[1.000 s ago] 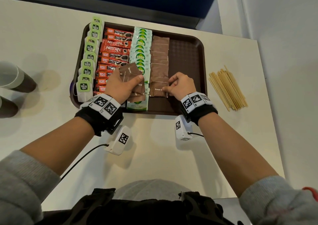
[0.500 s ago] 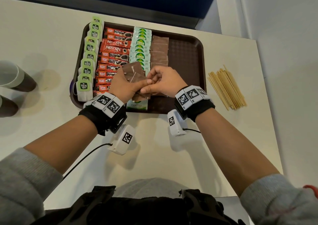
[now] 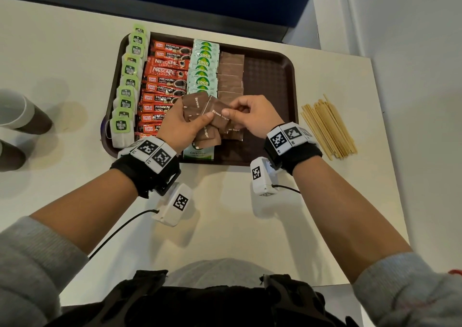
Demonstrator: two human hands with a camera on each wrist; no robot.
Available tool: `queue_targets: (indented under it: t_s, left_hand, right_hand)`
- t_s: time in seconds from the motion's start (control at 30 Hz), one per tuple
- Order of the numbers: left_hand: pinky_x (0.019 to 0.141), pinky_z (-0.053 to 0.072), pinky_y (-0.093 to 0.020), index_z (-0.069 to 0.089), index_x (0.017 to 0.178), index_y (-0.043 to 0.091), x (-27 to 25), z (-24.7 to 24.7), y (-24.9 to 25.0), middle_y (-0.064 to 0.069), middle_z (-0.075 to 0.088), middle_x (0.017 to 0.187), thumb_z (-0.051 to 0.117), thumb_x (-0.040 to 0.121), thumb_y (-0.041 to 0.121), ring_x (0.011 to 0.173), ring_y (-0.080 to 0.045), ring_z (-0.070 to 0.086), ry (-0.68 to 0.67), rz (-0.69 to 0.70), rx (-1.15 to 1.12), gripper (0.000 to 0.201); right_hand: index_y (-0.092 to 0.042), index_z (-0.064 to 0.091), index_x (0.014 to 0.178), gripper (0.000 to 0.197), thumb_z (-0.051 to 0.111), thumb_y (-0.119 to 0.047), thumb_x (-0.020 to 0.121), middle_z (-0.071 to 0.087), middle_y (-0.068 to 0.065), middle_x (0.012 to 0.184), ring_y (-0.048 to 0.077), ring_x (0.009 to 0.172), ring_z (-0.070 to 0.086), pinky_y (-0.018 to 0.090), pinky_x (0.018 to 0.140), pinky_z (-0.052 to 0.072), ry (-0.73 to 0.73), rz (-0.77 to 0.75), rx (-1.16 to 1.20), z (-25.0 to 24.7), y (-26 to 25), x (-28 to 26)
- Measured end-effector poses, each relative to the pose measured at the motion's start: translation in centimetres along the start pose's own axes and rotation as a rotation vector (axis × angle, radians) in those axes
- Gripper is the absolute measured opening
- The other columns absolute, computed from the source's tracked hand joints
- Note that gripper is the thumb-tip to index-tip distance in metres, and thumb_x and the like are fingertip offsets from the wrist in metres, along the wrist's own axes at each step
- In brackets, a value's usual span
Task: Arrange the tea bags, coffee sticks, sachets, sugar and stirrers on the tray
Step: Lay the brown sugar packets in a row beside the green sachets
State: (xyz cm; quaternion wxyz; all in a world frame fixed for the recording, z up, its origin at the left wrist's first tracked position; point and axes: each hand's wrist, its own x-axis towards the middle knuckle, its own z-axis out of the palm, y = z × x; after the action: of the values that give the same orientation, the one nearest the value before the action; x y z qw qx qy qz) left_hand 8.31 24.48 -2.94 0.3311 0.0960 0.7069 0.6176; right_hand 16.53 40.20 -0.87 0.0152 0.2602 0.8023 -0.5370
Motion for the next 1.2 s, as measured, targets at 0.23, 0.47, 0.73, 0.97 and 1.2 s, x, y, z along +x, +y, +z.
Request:
queue_targets:
  t_s: [0.23,0.47,0.73,0.97,1.2]
  left_hand:
    - [0.095,0.05,-0.051,0.053,0.122,0.011,-0.1,0.1,-0.3,-0.013,0.066,0.115,0.075,0.08,0.015,0.105,-0.028,0.065,0.015,0.023,0.045,0.048]
    - [0.094,0.052,-0.047,0.052,0.112,0.019,0.1,-0.7,-0.3,-0.006,0.066,0.108,0.073,0.082,0.015,0.101,-0.023,0.065,0.084,-0.001,0.123,0.037]
    - [0.092,0.052,-0.042,0.054,0.118,0.013,-0.1,-0.9,-0.1,-0.007,0.066,0.11,0.073,0.082,0.017,0.101,-0.022,0.064,0.11,-0.005,0.146,0.042]
    - [0.092,0.053,-0.042,0.053,0.111,0.018,-0.2,-0.6,0.1,-0.005,0.065,0.104,0.073,0.082,0.015,0.098,-0.021,0.064,0.097,-0.008,0.131,0.035]
    - [0.093,0.052,-0.043,0.054,0.108,0.02,-0.2,-0.7,0.1,-0.004,0.066,0.103,0.073,0.082,0.016,0.098,-0.021,0.065,0.104,-0.005,0.136,0.033]
  right_hand:
    - [-0.009,0.061,0.09,0.011,0.067,-0.004,0.083,0.059,0.006,0.072,0.005,0.057,0.064,0.016,0.056,0.055,-0.039,0.058,0.165,-0.1,0.8,-0.2]
    - [-0.011,0.07,0.097,0.019,0.073,-0.006,0.079,0.063,0.001,0.074,0.008,0.062,0.063,0.016,0.061,0.055,0.005,0.075,-0.011,-1.3,1.7,-0.4]
    - [-0.016,0.073,0.101,0.02,0.072,-0.017,0.081,0.062,-0.003,0.076,0.01,0.076,0.058,0.026,0.084,0.052,-0.046,0.098,-0.462,-1.2,2.6,-0.7]
    - [-0.01,0.071,0.092,0.019,0.078,-0.016,0.076,0.068,0.007,0.083,0.015,0.077,0.063,0.035,0.084,0.055,0.048,0.114,-0.431,0.2,2.9,-0.2]
    - [-0.01,0.069,0.087,0.018,0.079,-0.015,0.073,0.068,0.009,0.085,0.023,0.082,0.066,0.04,0.08,0.056,0.132,0.122,-0.4,0.5,3.3,0.0]
